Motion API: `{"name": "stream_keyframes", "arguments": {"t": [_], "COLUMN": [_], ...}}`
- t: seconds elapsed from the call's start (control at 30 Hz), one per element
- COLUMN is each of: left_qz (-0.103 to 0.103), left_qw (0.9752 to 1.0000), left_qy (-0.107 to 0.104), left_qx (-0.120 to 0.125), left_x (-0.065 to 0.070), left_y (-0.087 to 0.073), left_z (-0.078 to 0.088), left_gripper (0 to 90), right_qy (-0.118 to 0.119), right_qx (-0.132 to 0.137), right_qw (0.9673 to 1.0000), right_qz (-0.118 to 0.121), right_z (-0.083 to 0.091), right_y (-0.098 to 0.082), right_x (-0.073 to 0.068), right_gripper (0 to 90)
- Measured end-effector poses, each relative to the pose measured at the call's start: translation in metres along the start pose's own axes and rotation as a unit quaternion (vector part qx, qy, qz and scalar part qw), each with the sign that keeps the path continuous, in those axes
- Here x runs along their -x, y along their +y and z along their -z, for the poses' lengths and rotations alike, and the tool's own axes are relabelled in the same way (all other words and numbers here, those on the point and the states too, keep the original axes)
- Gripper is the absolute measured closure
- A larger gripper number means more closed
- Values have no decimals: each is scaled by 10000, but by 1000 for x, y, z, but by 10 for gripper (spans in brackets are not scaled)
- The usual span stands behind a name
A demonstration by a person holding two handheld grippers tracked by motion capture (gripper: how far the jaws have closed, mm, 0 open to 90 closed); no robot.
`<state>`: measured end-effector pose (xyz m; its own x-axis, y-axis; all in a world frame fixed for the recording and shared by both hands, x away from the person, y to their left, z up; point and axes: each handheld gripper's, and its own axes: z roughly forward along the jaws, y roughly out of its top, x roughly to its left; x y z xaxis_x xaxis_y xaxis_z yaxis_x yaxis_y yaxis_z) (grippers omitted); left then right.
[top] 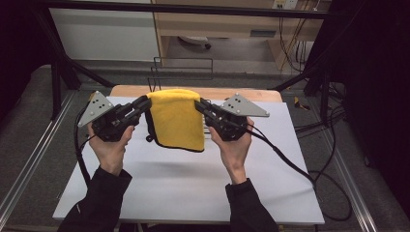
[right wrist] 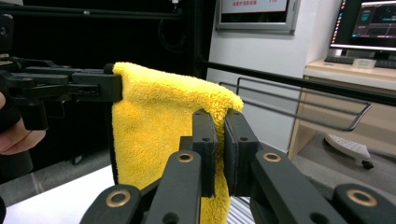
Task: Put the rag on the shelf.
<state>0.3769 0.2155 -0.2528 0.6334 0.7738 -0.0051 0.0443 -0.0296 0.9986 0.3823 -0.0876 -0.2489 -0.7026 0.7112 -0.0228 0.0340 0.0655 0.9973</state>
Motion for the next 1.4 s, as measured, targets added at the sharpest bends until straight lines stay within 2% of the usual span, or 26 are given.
{"name": "stream_keyframes", "arguments": {"t": [0.53,1.4], "left_qz": [61,-31], "left_qw": [9995,9976], "left_qy": [27,104], "left_qx": [300,686], "left_x": [-6,-15], "left_y": [29,78], "left_z": [-12,-30], "left_gripper": [792,792], "right_qy": [-170,-409], "right_qx": [226,580], "right_qw": [9996,9972], "right_qz": [84,242], "right_z": [-5,-19], "right_y": [30,80], "right_x": [9,26], "right_gripper": [847,847]}}
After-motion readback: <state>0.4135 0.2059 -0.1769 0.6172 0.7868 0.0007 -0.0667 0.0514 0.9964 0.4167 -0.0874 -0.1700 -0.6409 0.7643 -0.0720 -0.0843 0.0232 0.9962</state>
